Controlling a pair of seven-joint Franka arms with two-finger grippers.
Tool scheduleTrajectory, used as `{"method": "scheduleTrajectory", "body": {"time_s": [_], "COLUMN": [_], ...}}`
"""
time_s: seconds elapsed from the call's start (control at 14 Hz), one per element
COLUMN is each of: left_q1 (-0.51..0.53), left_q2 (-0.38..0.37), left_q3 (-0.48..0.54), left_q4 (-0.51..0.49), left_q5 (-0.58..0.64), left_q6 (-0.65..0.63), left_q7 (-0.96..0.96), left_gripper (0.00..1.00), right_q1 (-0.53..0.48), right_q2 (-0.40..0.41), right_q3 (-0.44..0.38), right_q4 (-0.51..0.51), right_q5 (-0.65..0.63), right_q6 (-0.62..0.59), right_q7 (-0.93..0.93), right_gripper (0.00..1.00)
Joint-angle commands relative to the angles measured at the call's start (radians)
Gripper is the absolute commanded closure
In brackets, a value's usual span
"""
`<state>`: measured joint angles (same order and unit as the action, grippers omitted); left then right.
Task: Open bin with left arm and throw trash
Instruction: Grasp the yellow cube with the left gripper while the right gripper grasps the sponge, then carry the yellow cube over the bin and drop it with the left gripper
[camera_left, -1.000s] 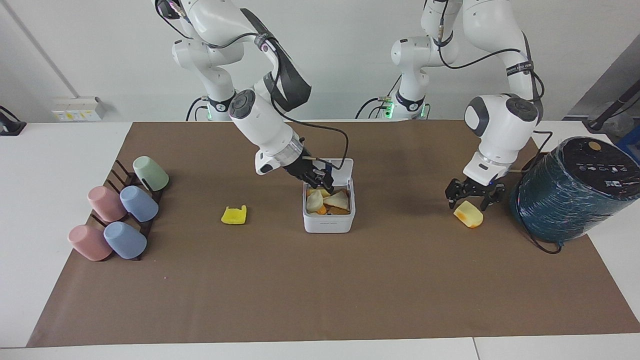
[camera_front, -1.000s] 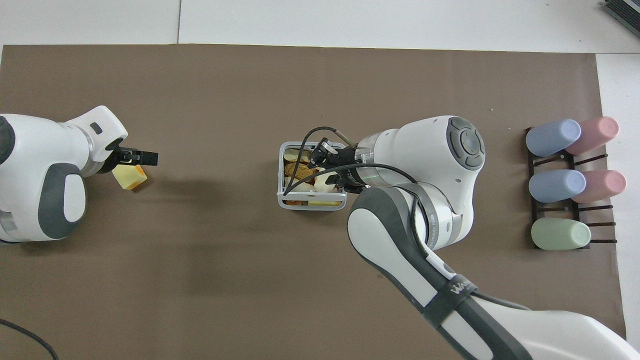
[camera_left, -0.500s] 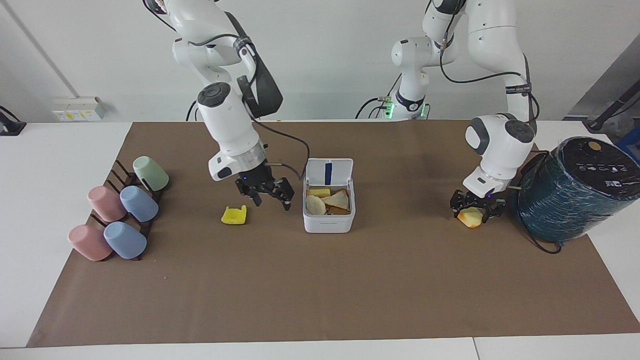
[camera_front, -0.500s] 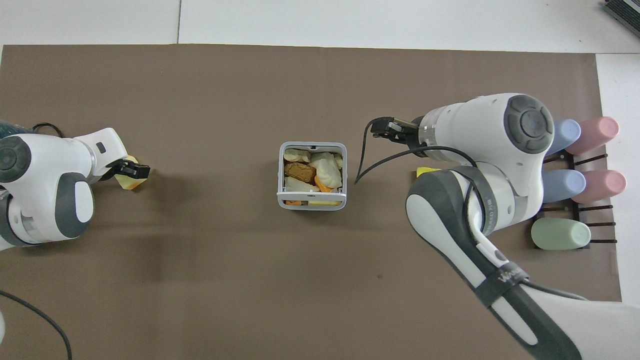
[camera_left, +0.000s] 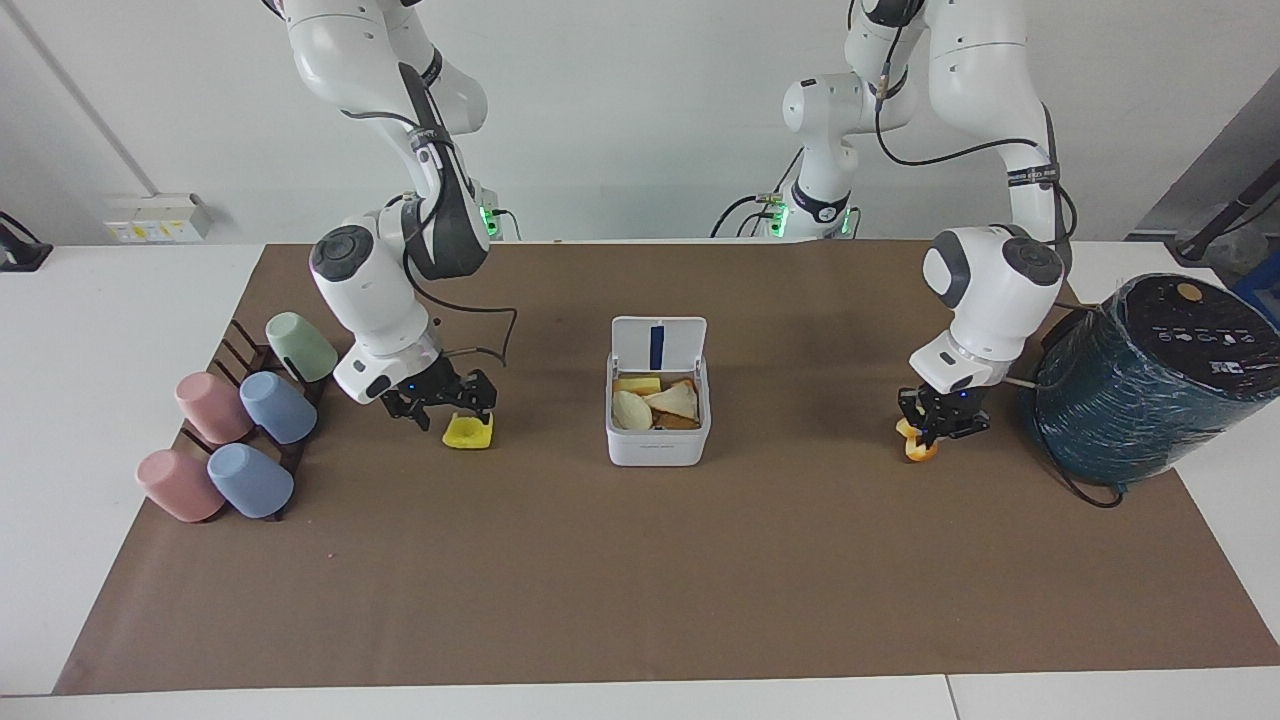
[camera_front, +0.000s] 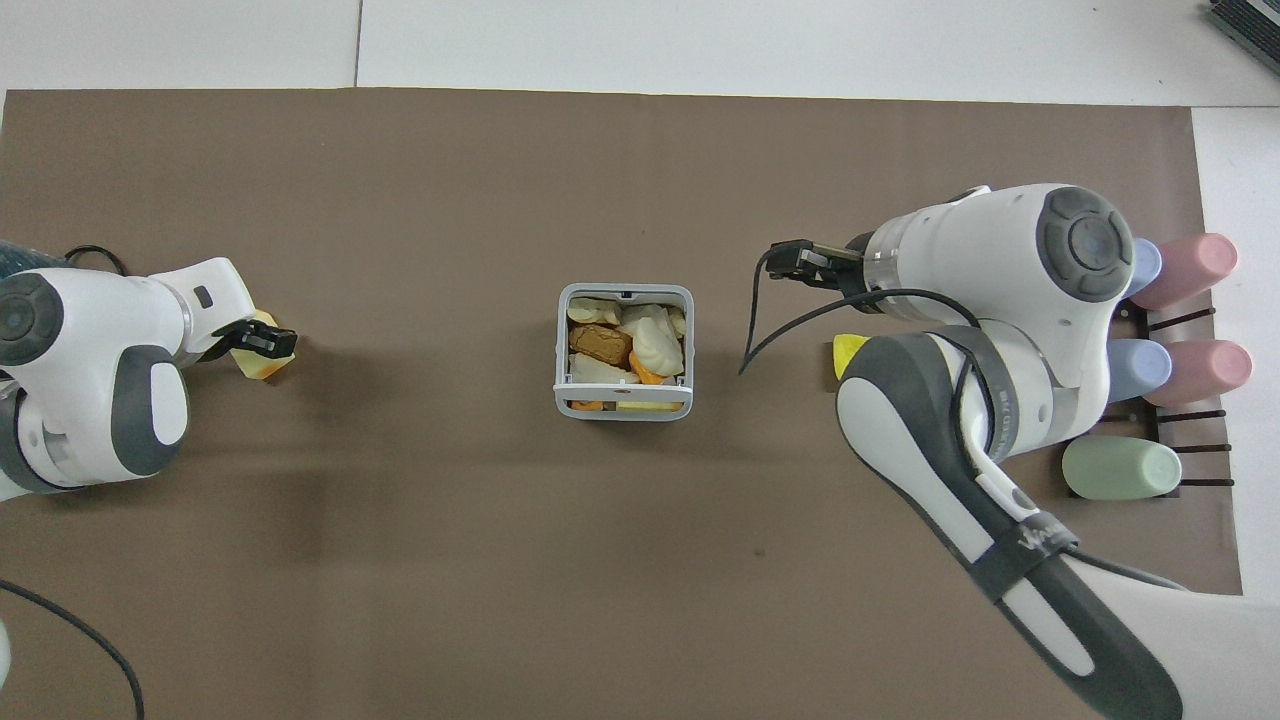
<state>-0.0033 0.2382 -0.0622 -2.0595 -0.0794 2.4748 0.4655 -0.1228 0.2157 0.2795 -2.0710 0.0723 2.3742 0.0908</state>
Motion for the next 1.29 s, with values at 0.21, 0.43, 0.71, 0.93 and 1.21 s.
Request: {"method": "scheduleTrajectory", "body": {"time_s": [0.21, 0.43, 0.71, 0.93, 1.21], "left_q1": [-0.121, -0.167, -0.256, -0.273, -0.323], "left_q2": [-0.025, -0.019, -0.03, -0.028, -0.025], "left_q3": [-0.001, -0.019, -0.053, -0.129, -0.162], "left_q4": [0.051, 0.088, 0.143, 0.196, 0.21], "left_q5": [-0.261, -0.359, -0.47, -0.458, -0.456], "left_q6": [-0.037, -0.04, -0.069, -0.069, -0.045], "left_q7": [-0.007, -0.05, -0.126, -0.397, -0.507], "left_gripper": [1.0, 1.0, 1.0, 1.0, 0.01], "right_q1": [-0.015, -0.018, -0.018, -0.017, -0.018], "right_q2": [0.031, 0.036, 0.034, 0.036, 0.022], "right_q3": [0.015, 0.015, 0.015, 0.015, 0.017], "right_q4": [-0.113, -0.116, -0.143, -0.127, -0.029], "right_q5": [-0.035, -0.035, -0.035, -0.035, -0.034], "right_q6": [0.201, 0.198, 0.188, 0.171, 0.019], "right_q7": [-0.014, -0.02, -0.008, 0.015, 0.03], "right_gripper": [0.0, 0.0, 1.0, 1.0, 1.0]}}
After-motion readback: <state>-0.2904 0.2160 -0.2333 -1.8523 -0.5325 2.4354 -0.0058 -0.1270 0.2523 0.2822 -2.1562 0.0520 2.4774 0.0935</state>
